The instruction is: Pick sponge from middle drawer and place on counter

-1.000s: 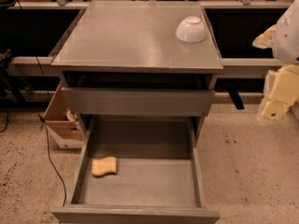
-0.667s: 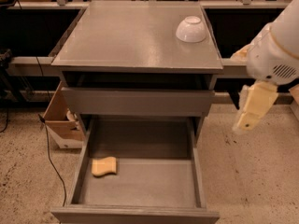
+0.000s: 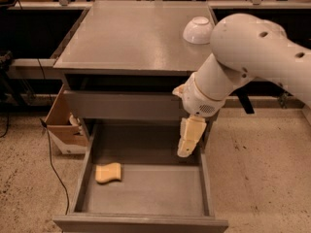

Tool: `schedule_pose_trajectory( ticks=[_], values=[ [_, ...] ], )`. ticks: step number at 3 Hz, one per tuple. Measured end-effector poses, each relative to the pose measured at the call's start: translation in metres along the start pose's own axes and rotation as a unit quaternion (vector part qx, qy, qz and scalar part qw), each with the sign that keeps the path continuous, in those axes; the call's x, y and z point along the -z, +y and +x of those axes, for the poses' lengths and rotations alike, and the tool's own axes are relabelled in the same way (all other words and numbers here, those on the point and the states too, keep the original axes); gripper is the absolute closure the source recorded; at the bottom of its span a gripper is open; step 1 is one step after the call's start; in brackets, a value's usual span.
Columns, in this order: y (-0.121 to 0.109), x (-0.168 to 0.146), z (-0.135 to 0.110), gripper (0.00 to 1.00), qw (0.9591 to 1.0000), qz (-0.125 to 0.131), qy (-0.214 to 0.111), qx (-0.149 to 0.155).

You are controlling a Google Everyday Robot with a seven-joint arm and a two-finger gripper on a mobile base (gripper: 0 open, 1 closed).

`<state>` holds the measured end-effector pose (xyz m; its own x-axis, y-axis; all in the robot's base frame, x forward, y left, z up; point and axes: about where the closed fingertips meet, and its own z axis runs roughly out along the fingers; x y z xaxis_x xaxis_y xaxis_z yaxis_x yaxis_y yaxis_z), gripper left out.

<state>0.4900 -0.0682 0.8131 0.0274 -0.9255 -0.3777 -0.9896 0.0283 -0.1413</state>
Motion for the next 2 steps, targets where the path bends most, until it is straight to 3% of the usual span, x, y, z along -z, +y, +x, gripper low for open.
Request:
schedule_pose_trajectory(
  ticks=[1,2],
  values=[
    [0.0109,-0.0707,-0.0527,0.00,0.9987,-0.019,-0.036,0.030],
    [0.0106,-0.0693,-0.0505,0.00,0.9988,-0.020,-0.034,0.027]
  ],
)
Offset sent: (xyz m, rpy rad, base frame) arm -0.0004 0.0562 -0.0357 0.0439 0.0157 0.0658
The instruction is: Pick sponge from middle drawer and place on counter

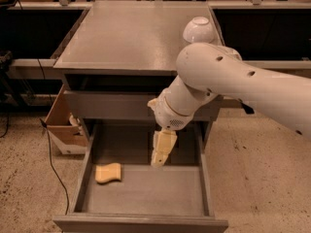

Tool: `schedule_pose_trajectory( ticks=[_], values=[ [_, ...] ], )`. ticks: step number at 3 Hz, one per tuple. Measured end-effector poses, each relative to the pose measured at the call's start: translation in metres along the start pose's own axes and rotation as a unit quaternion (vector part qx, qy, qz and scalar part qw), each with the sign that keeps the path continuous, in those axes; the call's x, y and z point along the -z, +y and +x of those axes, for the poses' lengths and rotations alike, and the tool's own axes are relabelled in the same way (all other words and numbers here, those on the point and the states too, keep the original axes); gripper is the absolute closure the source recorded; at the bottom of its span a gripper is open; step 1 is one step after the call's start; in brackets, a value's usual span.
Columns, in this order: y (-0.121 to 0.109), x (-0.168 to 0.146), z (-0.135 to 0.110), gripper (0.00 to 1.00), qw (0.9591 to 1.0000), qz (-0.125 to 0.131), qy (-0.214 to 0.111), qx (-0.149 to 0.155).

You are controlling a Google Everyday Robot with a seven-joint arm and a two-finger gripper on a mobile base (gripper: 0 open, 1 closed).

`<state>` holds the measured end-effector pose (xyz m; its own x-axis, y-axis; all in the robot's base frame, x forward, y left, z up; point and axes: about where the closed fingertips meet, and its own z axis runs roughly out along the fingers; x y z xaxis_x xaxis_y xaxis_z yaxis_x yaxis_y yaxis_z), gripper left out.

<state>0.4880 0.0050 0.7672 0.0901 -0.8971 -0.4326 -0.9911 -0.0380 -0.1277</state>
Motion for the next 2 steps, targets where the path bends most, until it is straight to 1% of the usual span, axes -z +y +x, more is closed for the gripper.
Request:
schedule_pose_trajectory(
  ticks=[1,2],
  values=[
    [-0.002,-0.022,-0.001,0.00,0.9997,-0.009,-0.008,-0.021],
    [-0.006,-0.082,0.004,0.00,0.9989,-0.013,-0.013,-0.044]
  ],
)
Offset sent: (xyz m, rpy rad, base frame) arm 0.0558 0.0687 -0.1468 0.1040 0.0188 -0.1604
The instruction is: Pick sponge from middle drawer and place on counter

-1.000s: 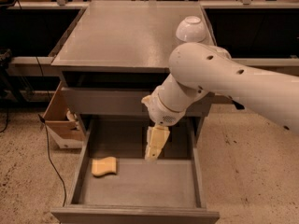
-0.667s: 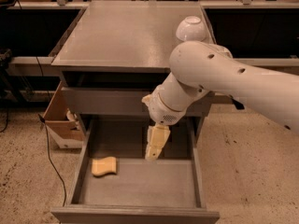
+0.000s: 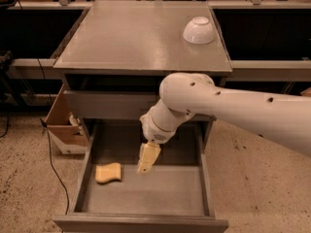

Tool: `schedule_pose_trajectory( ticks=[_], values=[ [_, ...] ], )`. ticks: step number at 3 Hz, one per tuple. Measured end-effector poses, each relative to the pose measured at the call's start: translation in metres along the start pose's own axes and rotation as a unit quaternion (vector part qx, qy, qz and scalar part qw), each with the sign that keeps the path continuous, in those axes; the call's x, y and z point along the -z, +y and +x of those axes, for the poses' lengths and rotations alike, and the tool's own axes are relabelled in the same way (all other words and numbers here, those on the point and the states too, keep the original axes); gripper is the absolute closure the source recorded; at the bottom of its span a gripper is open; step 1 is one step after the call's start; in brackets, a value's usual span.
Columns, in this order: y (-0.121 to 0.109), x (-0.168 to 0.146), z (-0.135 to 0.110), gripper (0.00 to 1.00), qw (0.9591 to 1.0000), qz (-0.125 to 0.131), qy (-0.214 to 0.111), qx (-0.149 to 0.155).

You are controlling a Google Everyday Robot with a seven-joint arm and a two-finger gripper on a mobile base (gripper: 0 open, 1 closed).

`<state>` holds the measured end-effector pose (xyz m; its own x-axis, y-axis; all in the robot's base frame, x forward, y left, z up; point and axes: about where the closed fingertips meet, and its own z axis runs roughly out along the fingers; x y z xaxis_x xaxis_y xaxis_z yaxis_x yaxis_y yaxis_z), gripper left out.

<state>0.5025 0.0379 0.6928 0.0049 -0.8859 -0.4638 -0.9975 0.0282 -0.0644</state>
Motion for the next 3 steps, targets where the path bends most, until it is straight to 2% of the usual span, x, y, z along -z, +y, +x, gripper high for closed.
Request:
schedule_pose_trajectory(
  ticks=[1,2,3],
  values=[
    [-0.021,-0.061,0.000,0.00,0.9995,0.021,-0.022,0.005],
    [-0.054,-0.122,-0.008,0.00,0.9975,0.048,-0.046,0.023],
    [-0.074,-0.179,-0.005,0.00,0.9975,0.045,-0.049,0.024]
  ],
)
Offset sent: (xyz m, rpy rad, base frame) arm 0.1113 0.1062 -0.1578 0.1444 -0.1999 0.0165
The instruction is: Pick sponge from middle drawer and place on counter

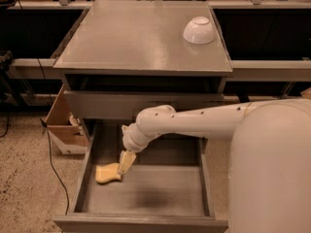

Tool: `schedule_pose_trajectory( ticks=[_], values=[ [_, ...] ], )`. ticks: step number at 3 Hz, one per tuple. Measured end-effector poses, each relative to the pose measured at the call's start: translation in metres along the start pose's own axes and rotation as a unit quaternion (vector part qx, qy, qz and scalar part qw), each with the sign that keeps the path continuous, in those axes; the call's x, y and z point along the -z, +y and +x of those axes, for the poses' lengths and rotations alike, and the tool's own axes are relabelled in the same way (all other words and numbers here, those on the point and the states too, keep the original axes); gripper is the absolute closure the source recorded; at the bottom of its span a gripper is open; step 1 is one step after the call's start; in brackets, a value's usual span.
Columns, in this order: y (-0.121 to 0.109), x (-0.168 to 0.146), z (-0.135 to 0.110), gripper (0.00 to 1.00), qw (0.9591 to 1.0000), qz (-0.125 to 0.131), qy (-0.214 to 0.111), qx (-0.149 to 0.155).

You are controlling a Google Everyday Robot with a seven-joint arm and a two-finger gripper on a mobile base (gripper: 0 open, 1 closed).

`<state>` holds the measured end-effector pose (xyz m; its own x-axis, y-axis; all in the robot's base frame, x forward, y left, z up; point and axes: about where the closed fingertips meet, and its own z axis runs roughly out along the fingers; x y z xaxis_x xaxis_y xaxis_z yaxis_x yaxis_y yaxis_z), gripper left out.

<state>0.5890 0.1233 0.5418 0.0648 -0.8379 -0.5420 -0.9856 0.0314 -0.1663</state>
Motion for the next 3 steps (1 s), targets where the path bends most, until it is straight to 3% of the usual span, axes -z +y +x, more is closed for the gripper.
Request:
schedule_pose_trajectory(
  ticks=[1,2,3],
  values=[
    [0.002,-0.055,0.020,0.00,0.9993,-0.021,-0.005,-0.029],
    [0.007,-0.078,0.030,0.00,0.9985,-0.033,-0.007,-0.044],
    [0.011,-0.077,0.031,0.00,0.9984,-0.033,-0.012,-0.045]
  ],
)
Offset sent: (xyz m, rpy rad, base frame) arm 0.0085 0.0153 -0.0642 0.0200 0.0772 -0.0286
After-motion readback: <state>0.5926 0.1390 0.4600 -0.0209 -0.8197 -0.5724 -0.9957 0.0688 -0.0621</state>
